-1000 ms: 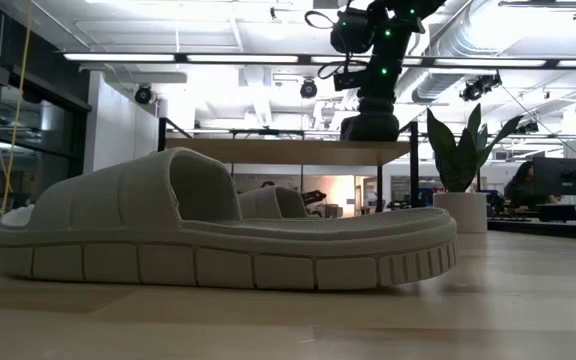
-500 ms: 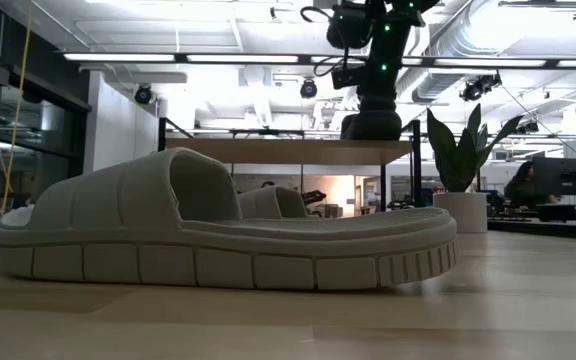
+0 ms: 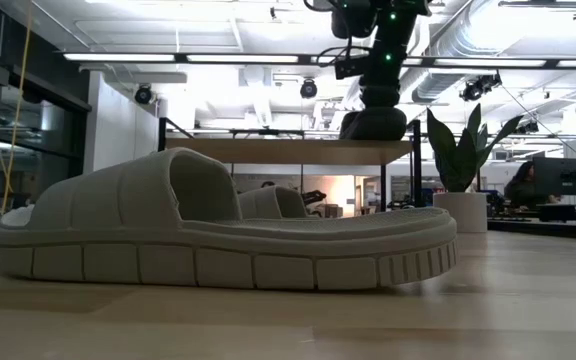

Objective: Pick and place slides into the shelf
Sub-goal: Put the right black slide on the shelf

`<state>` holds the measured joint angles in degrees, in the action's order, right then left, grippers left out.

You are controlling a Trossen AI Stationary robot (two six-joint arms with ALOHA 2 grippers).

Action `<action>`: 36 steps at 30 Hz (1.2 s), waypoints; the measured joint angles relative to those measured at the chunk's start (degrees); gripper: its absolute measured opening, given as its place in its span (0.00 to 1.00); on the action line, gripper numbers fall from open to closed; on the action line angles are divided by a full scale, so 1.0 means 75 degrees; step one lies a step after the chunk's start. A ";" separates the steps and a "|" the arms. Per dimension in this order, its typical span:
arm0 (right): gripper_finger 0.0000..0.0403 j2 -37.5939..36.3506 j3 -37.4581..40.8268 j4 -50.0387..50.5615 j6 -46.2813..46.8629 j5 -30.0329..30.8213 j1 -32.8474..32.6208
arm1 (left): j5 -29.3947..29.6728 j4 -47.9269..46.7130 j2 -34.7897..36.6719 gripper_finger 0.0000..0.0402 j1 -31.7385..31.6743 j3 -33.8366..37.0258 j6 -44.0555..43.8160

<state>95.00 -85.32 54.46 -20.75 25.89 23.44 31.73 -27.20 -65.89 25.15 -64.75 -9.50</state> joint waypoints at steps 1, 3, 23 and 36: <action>0.42 -0.0002 0.0000 0.0025 0.0034 -0.0002 0.0000 | 0.0000 0.0000 0.0000 0.00 0.0000 0.0000 0.0000; 0.42 -0.0003 -0.0003 0.0066 0.0073 -0.0056 0.0000 | 0.0000 0.0000 0.0000 0.00 0.0000 0.0000 0.0000; 0.42 -0.0032 -0.0003 0.0224 -0.0018 0.0359 -0.0284 | 0.0000 -0.0062 0.0000 0.00 0.0000 0.0000 -0.0052; 0.42 -0.0669 -0.0014 0.0264 0.0138 -0.0261 -0.0106 | 0.0032 -0.0233 -0.0002 0.00 0.0000 0.0000 -0.0172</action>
<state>89.98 -85.43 56.44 -19.72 23.93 22.65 31.97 -28.95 -65.90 25.15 -64.75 -10.79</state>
